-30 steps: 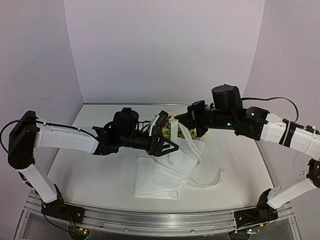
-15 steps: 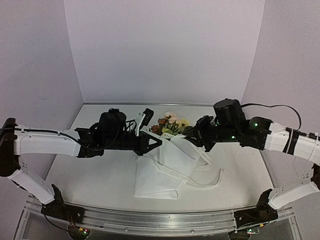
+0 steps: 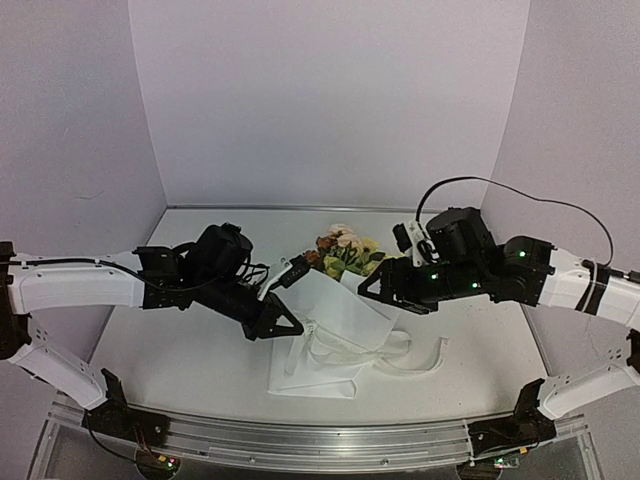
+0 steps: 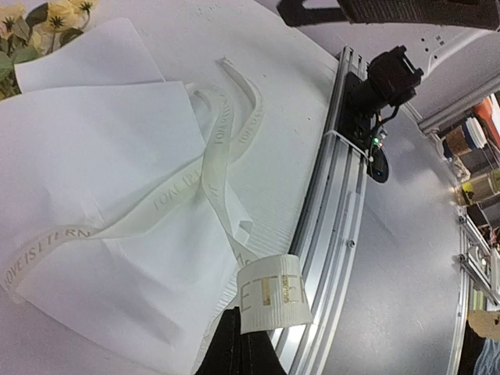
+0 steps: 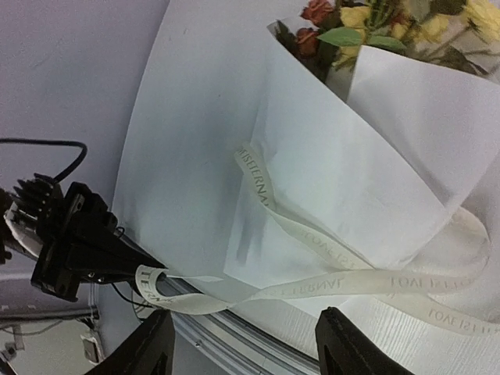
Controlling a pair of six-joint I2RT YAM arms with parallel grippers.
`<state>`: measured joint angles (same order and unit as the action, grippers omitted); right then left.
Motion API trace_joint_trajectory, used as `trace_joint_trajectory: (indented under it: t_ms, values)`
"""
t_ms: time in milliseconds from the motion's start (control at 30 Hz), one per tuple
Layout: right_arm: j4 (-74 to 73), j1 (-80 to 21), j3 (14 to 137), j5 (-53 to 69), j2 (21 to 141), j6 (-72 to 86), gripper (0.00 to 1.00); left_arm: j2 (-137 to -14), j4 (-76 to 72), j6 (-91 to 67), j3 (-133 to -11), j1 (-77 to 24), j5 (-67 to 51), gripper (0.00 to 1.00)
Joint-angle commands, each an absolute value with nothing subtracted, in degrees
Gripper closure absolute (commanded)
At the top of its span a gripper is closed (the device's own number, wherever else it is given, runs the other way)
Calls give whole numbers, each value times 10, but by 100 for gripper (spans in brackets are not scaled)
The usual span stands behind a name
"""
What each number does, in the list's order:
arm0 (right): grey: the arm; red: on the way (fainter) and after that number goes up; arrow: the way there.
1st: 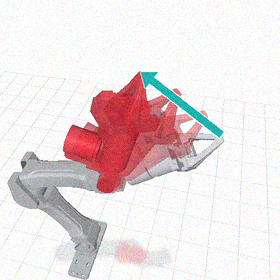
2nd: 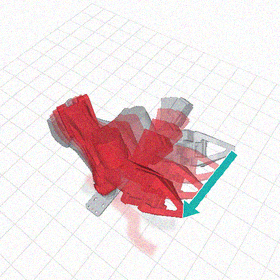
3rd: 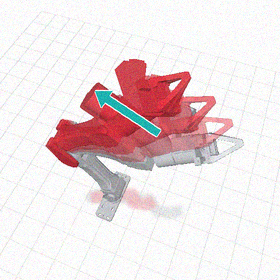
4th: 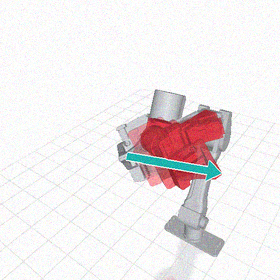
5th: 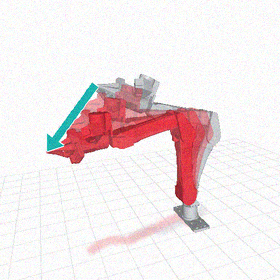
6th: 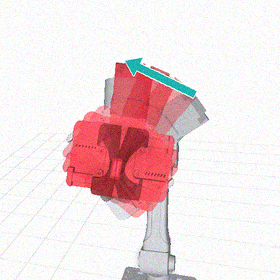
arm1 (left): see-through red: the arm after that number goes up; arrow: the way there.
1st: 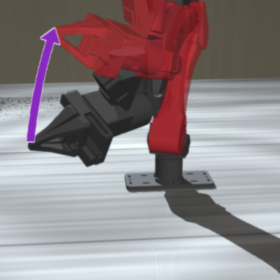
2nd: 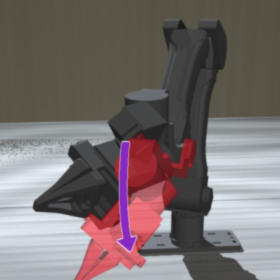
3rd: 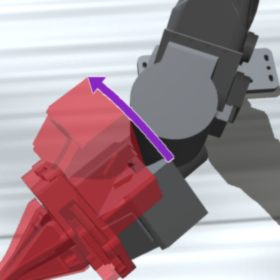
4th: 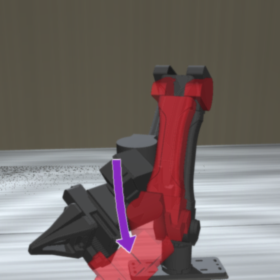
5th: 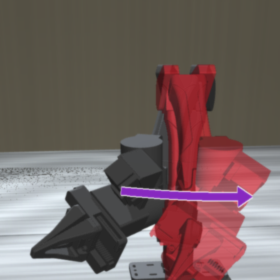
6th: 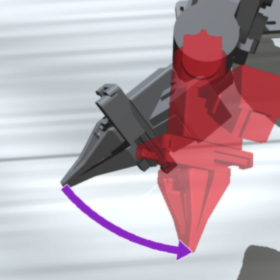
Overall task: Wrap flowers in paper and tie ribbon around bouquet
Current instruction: Pass from the left arm to the right
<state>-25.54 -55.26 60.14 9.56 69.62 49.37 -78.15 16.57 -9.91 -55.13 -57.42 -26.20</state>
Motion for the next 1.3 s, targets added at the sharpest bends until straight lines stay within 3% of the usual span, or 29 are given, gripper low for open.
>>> trace_joint_trajectory:
  t_ms: [0, 167, 433, 600, 700, 800, 1033, 1133, 1267]
  values:
    - [-155, -566, 642, 195, 746, 295, 33, -781, 231, -54, -594, -577, -333, 100]
    - [-142, -596, 697, 286, 826, 265, 43, -789, 260, -55, -610, -577, -303, 100]
    - [-137, -622, 736, 293, 896, 268, 52, -789, 256, -50, -610, -578, -313, 100]
    - [-127, -622, 719, 271, 898, 284, 69, -779, 245, -52, -604, -577, -307, 100]
    - [-123, -622, 704, 253, 890, 287, 68, -771, 239, -53, -599, -577, -302, 100]
    - [-122, -623, 700, 248, 890, 288, 60, -766, 233, -54, -595, -577, -301, 100]
    - [-114, -622, 687, 245, 894, 296, 57, -761, 222, -61, -589, -577, -300, 100]
    - [-111, -623, 687, 246, 895, 300, 61, -762, 221, -61, -587, -578, -299, 100]
    - [-110, -622, 680, 230, 892, 307, 76, -763, 219, -65, -584, -577, -291, 100]
